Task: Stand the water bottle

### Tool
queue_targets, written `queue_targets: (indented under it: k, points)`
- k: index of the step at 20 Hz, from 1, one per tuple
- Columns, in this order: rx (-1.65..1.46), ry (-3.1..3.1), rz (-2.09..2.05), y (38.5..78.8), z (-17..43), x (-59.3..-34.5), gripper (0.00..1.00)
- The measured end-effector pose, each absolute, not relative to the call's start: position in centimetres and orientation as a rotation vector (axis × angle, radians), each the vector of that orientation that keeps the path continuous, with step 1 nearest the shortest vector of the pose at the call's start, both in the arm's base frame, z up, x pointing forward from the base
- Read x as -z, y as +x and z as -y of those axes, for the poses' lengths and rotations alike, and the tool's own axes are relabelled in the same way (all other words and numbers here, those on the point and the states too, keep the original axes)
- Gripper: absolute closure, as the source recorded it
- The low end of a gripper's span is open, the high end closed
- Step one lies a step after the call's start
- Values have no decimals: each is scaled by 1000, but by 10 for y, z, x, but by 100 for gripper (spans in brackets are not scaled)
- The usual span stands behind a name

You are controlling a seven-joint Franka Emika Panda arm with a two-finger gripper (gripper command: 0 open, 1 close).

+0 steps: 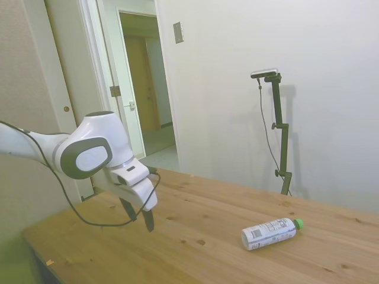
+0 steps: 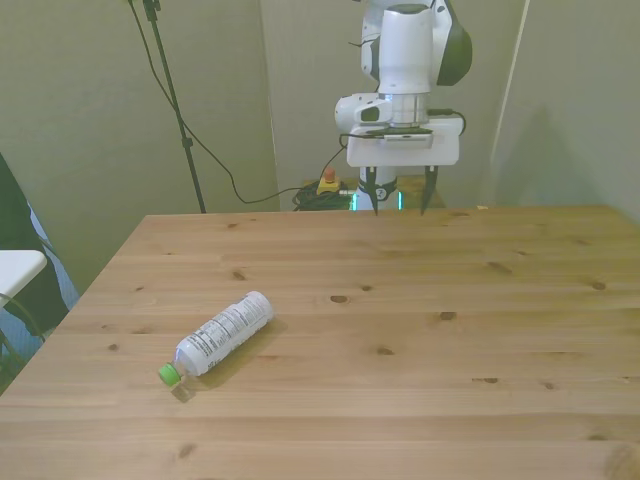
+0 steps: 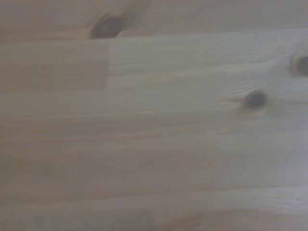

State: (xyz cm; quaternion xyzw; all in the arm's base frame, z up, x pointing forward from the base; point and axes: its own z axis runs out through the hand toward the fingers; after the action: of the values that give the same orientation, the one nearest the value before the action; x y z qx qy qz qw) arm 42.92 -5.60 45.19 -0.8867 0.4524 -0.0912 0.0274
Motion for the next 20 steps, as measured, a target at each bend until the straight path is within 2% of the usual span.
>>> queue_targets:
  k: [11,15,20]
  points:
    - [412,-2589,-1662,526,205,-501,0]
    - [390,-2596,-1702,549,230,-505,0]
    - [519,-2566,-1746,570,240,-494,0]
